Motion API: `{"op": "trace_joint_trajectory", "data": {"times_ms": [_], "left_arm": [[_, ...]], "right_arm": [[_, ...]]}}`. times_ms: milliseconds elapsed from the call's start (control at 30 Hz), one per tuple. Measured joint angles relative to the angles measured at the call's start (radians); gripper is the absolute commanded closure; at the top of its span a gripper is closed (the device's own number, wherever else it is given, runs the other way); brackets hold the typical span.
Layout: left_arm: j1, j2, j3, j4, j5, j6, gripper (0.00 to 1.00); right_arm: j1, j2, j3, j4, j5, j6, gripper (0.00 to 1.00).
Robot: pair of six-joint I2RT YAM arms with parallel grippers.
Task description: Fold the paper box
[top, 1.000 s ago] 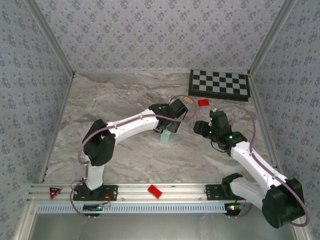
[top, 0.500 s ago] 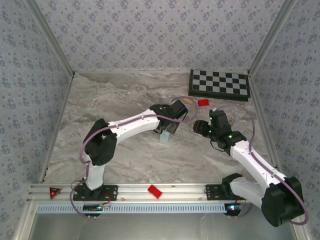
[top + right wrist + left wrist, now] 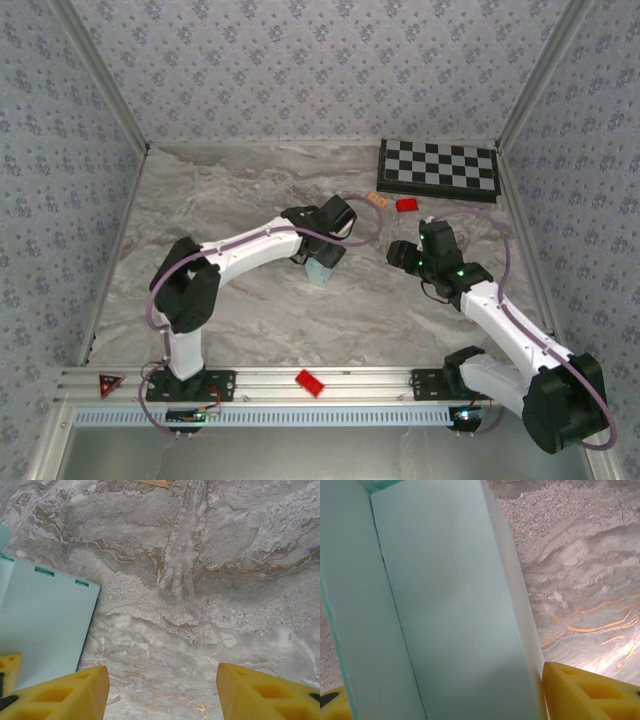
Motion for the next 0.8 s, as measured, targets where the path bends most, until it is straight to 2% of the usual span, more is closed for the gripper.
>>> {"op": "trace_joint_trajectory", "data": {"times_ms": [800], "left_arm": [[0.104, -0.01, -0.013, 0.008, 0.301, 0.677, 0.38]], "right_arm": [[-0.004, 0.004, -0.02, -0.005, -0.002, 0.0, 0.4]]}}
